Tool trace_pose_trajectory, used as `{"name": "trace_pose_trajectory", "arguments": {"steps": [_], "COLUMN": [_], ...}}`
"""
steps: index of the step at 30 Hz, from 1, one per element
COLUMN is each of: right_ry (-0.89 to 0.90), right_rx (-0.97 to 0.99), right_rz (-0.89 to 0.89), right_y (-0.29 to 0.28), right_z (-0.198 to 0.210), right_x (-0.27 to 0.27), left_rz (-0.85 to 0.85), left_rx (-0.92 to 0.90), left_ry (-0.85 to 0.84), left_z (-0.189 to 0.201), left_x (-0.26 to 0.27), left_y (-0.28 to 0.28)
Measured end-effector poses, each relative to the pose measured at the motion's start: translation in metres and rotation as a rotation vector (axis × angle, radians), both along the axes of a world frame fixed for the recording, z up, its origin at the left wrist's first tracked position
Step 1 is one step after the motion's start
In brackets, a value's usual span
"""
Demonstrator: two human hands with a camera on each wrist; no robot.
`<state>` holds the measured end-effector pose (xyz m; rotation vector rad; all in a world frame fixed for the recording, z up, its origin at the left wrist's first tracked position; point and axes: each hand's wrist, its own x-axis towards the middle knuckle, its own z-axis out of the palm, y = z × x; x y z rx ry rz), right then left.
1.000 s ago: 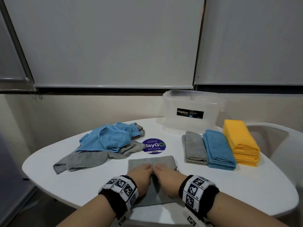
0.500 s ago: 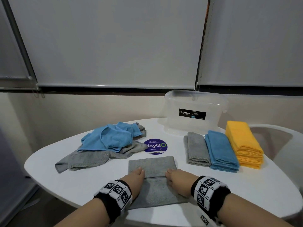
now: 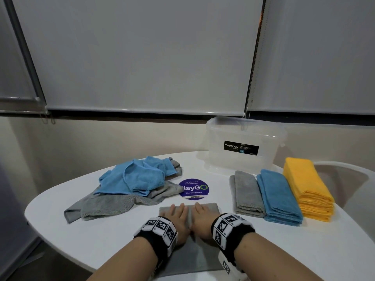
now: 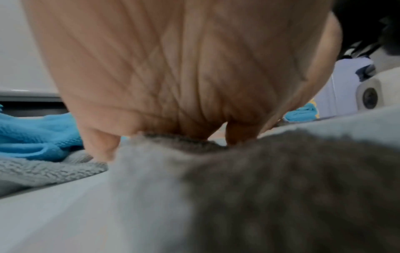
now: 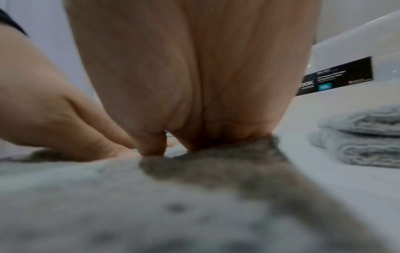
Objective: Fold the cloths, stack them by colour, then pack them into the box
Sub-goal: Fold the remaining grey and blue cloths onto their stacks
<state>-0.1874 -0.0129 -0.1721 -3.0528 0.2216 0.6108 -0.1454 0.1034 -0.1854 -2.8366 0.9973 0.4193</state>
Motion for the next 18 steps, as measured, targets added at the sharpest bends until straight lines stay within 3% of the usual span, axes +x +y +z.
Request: {"name": "trace_pose_trajectory", "arguments": {"steps": [9, 18], "right_ry": [0.026, 0.029], "right_rx": [0.109, 0.109], "right_rz": [-0.141, -0.148], "right_y": [-0.03, -0.038], "right_z": [-0.01, -0.015], "right_x": [-0.005, -0.009], "left_rz": [0.125, 0.169], "left_rx": [-0.003, -0.024], "left_ry": [0.115, 0.08], "left_z": [-0.011, -0.013], "left_x": [0.019, 0.015], "left_y": [0.027, 0.026]}}
